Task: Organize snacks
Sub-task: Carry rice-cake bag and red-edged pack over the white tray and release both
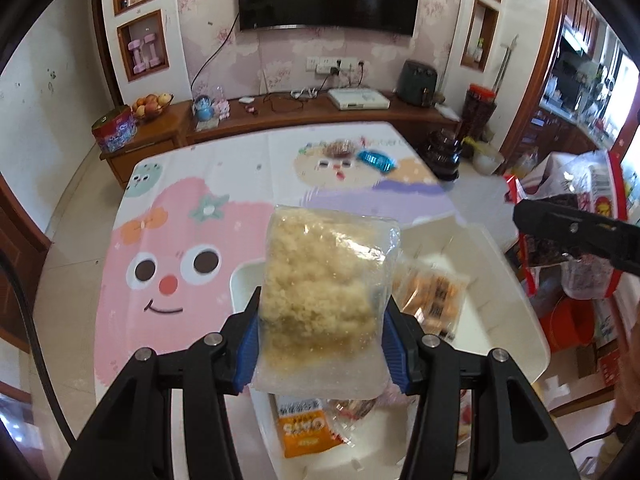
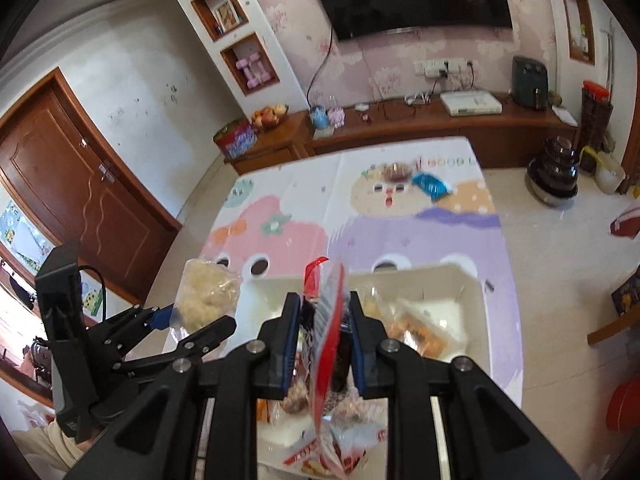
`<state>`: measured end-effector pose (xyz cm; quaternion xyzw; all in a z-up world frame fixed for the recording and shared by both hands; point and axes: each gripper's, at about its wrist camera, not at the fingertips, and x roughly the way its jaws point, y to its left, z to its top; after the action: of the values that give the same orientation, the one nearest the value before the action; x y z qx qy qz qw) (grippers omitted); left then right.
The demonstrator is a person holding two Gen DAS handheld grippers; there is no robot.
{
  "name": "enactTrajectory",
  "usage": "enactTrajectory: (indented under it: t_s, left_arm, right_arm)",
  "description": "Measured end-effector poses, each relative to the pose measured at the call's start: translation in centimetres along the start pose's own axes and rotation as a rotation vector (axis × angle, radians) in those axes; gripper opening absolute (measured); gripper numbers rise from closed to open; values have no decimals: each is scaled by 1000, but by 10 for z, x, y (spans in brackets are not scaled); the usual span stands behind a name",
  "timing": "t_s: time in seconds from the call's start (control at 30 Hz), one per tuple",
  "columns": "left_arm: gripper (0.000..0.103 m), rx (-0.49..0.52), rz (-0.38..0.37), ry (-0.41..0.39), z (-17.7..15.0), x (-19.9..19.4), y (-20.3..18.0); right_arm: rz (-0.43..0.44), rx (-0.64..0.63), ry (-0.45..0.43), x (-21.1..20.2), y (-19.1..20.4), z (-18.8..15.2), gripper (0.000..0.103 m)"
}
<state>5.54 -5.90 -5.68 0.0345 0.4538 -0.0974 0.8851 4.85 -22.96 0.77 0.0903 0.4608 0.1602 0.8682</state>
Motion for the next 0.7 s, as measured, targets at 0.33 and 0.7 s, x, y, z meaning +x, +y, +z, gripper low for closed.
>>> enactTrajectory:
  t_s: [0.33,0.7]
  left_arm:
    - [51,-13,1,83,-17,21,1]
    - [70,-3,14,91,-18,23,-1]
  right_arm:
    - [-38,-3,97,26,-2,-24,23]
    - [-68,-73,121,36,20,-32,29]
